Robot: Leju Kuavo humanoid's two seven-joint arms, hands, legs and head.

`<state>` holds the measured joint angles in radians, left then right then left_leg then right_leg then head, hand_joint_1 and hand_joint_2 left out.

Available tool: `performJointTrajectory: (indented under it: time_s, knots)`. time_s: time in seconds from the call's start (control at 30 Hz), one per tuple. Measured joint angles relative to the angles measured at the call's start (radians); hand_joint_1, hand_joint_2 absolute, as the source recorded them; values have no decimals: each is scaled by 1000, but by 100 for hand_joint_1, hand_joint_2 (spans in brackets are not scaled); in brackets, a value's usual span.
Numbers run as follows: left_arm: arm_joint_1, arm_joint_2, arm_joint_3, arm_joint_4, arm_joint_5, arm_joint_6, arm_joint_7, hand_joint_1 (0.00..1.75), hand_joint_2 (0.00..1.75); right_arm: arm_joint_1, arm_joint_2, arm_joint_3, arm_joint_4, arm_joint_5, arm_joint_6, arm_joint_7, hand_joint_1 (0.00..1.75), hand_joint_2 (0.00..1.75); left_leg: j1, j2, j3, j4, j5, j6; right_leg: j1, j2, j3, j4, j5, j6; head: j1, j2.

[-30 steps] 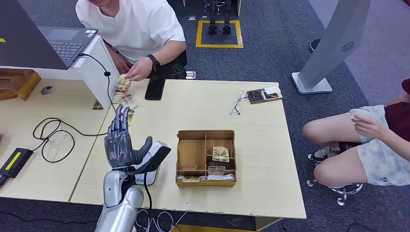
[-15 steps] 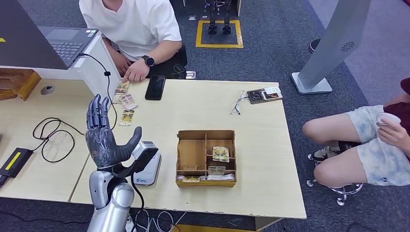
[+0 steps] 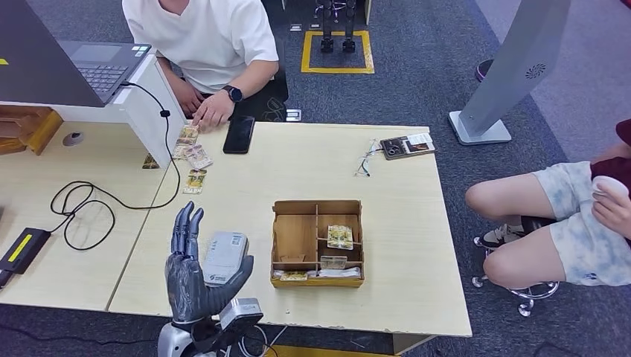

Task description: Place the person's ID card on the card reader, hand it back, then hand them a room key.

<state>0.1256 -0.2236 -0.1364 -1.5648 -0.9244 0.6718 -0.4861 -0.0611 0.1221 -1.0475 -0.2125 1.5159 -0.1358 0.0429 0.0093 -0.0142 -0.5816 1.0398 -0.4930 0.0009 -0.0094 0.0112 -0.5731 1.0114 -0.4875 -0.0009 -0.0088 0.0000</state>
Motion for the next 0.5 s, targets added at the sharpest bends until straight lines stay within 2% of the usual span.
performJointTrajectory:
  time_s: [0.23,0.5]
  knots:
    - [51,55,-106,-2,-3,0,12,0,175,1,0,-3,0,-1,1,-1,0,175,0,0,0,0,0,0,0,0,0,0,0,0,0,0]
    - [64,95,-161,-2,-29,0,31,0,175,1,0,-5,0,-1,2,-1,0,175,0,0,0,0,0,0,0,0,0,0,0,0,0,0]
